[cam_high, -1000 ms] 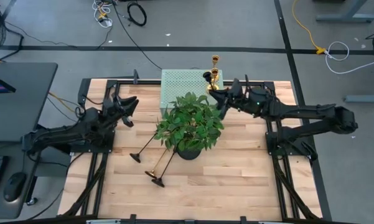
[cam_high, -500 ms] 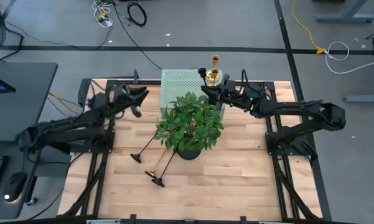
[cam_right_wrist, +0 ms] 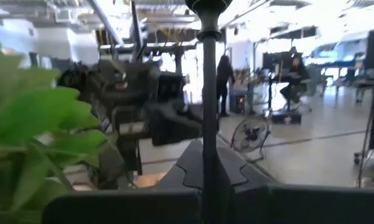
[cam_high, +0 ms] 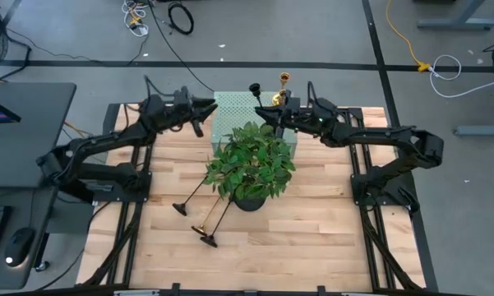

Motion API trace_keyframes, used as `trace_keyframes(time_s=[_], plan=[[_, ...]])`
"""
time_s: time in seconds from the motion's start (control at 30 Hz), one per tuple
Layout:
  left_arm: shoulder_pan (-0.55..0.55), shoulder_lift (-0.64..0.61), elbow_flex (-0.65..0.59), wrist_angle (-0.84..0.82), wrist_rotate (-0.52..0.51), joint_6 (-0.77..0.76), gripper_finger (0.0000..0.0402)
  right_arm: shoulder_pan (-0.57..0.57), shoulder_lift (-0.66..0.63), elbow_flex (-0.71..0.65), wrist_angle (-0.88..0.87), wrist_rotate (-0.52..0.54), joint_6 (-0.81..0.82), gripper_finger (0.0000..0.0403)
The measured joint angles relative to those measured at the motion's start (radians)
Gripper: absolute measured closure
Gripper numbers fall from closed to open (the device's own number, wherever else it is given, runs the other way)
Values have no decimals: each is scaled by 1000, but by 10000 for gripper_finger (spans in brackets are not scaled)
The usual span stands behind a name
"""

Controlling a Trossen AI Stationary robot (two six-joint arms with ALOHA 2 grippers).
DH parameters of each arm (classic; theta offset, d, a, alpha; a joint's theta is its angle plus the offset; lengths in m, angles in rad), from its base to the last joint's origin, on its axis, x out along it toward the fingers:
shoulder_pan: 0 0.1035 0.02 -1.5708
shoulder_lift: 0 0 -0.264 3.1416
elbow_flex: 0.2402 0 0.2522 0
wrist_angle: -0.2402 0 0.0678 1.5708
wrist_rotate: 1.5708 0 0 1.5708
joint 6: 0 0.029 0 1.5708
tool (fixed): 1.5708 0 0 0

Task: Pick & Place candle stick holders
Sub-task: Put the right black candle holder on the shelf

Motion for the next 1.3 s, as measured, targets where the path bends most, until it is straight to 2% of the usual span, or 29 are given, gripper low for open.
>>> trace_keyframes(time_s=[0.17, 0.33, 0.63, 0.87, 1.1, 1.3], plan=[[42, 85, 123, -1, 108, -9, 302, -3, 60, 66, -24, -19, -2, 401], [66, 131, 225, -33, 204, -49, 302, -12, 75, 77, -30, -20, -1, 402], [58, 172, 321, -53, 233, -49, 302, -35, 74, 77, 8, -21, 0, 401], [28, 254, 399, -52, 254, -38, 301, -53, 74, 77, 30, -46, 14, 401], [-9, 329, 482, -51, 320, -26, 244, -68, 74, 77, 30, -48, 21, 402], [-40, 371, 533, -53, 291, -23, 197, -71, 74, 77, 34, -46, 21, 402]])
